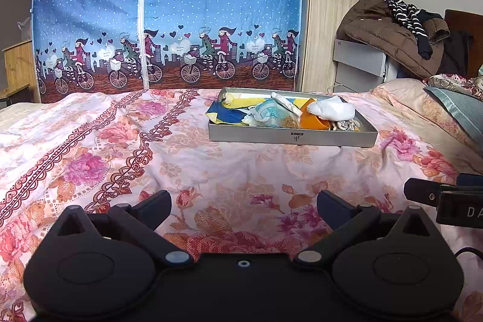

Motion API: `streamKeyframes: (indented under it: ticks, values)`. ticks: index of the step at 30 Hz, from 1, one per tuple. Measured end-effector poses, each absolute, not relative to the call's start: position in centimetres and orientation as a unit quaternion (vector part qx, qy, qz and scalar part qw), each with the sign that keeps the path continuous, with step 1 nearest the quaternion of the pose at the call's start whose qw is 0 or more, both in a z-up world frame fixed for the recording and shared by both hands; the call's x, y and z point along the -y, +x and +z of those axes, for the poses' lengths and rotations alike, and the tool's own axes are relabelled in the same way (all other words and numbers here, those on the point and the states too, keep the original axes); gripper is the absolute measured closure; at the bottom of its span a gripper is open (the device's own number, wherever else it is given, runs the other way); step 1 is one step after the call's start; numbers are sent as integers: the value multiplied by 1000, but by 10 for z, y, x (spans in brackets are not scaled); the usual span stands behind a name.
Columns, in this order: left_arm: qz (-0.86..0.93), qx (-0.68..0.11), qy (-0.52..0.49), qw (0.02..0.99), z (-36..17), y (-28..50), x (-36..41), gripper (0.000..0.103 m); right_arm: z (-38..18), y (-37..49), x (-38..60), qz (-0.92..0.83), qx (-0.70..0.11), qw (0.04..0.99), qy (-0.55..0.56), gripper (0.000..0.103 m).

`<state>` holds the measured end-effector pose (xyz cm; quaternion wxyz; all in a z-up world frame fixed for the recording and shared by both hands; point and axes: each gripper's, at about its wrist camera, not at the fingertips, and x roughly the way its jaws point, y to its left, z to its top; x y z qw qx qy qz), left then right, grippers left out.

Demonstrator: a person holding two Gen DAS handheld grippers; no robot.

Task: Organize soft objects

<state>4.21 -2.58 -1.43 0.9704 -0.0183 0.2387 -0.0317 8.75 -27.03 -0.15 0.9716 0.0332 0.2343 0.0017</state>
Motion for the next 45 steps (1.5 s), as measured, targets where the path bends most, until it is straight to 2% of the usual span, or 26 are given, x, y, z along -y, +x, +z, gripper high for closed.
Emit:
streamKeyframes:
  ticks: [45]
  values:
    - [-28, -235, -13, 971, -13, 38, 17, 1, -4, 90, 269, 3, -243, 969, 29, 1]
